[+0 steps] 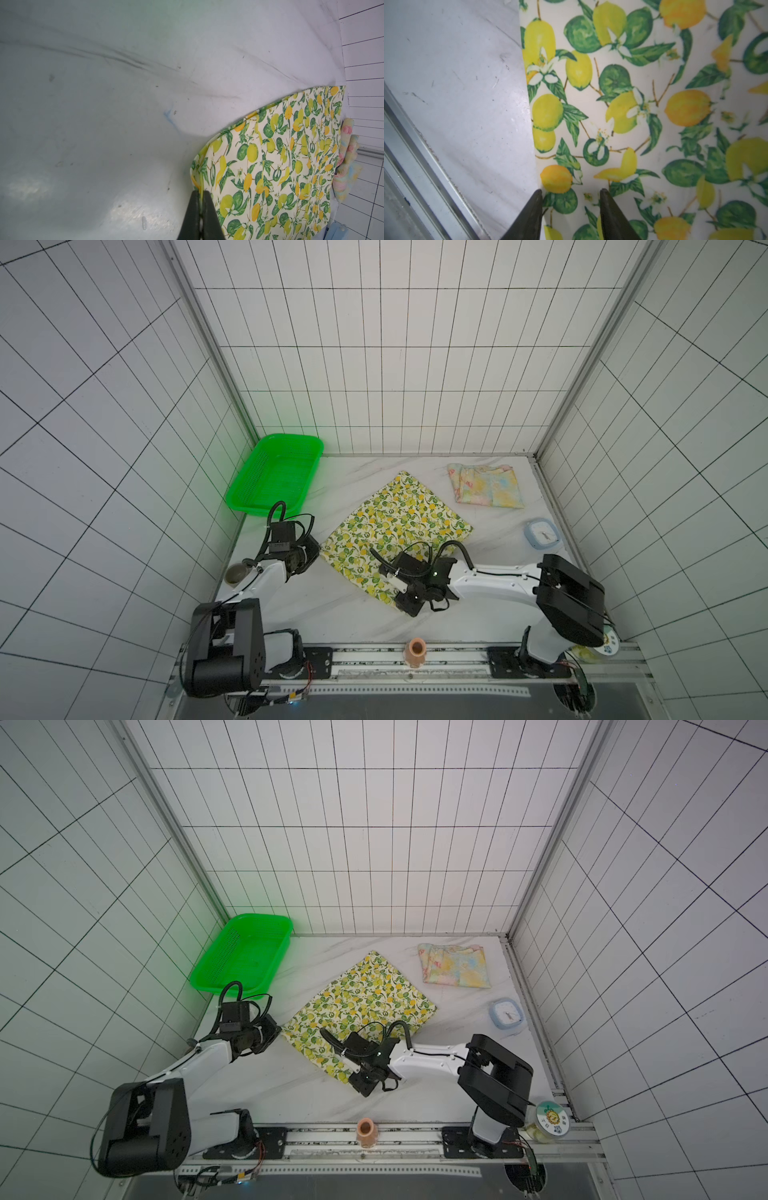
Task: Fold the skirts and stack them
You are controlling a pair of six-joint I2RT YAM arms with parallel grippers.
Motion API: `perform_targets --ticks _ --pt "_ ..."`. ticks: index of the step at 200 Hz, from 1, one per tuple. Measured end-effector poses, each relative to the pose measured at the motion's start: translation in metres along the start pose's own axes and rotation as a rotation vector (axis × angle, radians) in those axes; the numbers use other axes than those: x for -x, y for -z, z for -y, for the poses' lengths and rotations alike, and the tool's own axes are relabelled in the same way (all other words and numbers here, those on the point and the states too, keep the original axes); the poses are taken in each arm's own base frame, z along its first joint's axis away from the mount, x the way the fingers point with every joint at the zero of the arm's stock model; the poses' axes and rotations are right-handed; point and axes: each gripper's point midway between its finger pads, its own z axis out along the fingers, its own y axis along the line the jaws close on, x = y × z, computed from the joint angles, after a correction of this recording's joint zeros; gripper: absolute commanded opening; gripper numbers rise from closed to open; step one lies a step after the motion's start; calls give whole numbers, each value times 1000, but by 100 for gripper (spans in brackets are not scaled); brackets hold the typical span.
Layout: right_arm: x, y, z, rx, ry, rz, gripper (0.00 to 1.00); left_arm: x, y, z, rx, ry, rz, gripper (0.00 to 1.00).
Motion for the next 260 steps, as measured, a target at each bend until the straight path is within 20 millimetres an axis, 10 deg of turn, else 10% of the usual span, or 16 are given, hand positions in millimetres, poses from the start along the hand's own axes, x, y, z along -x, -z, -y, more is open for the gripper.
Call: perform_targets --ticks 124,170,260 --pt "-6 -12 -11 -27 49 -43 41 0 0 0 1 0 -1 0" --pt "-6 -13 -10 -58 70 -48 0 5 2 7 -15 -6 9 0" --pt "10 16 -13 -67 83 29 0 31 19 40 -55 -23 45 0"
